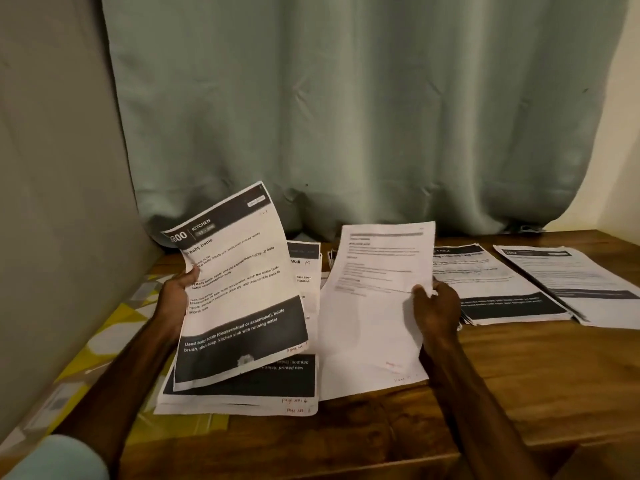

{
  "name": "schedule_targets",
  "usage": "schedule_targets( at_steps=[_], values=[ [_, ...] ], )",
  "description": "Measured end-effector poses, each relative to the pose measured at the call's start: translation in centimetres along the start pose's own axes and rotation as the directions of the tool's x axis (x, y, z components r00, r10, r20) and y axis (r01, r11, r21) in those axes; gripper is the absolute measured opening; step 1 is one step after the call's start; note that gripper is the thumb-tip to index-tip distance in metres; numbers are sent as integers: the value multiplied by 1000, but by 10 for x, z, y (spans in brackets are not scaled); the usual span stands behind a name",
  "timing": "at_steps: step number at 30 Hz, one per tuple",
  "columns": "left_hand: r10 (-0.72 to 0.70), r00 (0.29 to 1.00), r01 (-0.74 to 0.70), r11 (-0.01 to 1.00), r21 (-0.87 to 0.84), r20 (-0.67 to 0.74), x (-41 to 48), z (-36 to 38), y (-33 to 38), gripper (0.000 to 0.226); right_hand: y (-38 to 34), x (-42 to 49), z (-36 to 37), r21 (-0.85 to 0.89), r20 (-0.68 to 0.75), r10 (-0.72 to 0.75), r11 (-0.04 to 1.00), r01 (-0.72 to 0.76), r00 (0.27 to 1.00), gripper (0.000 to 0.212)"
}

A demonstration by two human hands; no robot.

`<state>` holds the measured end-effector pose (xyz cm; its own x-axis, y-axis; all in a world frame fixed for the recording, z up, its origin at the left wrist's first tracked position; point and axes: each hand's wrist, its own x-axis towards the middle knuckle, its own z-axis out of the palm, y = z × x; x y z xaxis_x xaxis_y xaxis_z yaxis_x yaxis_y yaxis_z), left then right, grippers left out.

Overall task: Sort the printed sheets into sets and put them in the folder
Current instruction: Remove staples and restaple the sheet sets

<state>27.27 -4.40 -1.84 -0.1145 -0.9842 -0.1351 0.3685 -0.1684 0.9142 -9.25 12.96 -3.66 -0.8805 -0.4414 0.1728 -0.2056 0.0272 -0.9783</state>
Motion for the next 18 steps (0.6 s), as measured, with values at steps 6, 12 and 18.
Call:
schedule_targets(
  at_steps=[6, 12, 18],
  values=[
    [-23, 999, 22, 1000, 19, 44, 0, 0, 1, 52, -4, 5, -10, 269, -247, 85, 963, -16, 965, 36],
    [-16, 998, 15, 1000, 20, 56, -2, 0, 2, 56, -10, 1, -15, 424, -292, 169, 905, -31, 941, 46],
    [-6, 1000, 6, 1000, 20, 4, -13, 4, 7, 27, -14, -6, -10, 451, -209, 117, 892, -10, 971, 46]
  ],
)
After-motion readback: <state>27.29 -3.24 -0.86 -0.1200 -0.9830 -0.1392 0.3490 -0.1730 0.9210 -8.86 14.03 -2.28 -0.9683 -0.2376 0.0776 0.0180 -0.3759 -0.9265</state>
